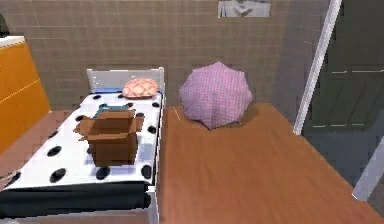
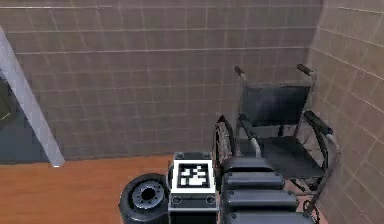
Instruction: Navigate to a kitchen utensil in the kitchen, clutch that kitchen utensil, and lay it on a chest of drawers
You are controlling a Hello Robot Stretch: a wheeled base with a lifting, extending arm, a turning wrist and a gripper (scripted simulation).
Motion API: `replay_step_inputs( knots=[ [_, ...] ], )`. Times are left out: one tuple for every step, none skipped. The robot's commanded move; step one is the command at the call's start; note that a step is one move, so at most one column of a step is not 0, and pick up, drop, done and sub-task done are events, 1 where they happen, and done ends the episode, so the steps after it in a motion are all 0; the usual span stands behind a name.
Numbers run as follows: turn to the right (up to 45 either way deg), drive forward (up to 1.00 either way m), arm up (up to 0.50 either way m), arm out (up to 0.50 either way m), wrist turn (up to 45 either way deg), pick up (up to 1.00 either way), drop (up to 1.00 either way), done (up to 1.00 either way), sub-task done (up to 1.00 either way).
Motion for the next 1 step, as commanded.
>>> replay_step_inputs(
  knots=[
    [-45.0, 0.0, 0.0, 0.0, 0.0, 0.0, 0.0, 0.0, 0.0]
  ],
)
